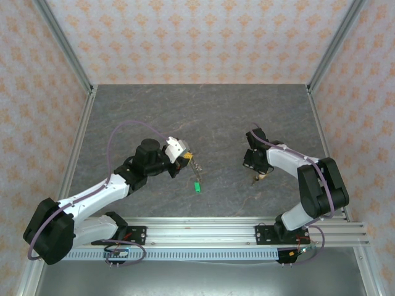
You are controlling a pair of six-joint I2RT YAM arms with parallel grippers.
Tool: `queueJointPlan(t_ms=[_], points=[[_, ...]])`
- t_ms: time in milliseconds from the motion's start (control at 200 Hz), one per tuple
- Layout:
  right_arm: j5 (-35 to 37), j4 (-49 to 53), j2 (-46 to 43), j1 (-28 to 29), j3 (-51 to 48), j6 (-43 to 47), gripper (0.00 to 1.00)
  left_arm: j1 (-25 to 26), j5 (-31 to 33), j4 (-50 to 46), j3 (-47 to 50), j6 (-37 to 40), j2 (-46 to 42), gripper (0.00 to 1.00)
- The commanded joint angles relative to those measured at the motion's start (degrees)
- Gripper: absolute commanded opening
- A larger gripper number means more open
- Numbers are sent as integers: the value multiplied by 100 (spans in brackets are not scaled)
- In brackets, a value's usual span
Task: Put the keys on the keyring
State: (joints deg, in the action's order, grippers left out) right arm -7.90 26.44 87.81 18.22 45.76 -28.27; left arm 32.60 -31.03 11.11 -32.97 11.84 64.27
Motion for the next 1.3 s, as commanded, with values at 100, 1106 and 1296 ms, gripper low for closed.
queueJointPlan(t_ms=[100,1106,1296], points=[[174,-15,-192,-16,86,91,9,-21,-97,104,-210,12,18,0],[-4211,-2886,-3586,713,-1408,4582,0,113,-649,-157,-470,210,84,0],[-4375,-2961,-3362,778,-1277,4830,0,225,-797,-254,-574,332,164,0]])
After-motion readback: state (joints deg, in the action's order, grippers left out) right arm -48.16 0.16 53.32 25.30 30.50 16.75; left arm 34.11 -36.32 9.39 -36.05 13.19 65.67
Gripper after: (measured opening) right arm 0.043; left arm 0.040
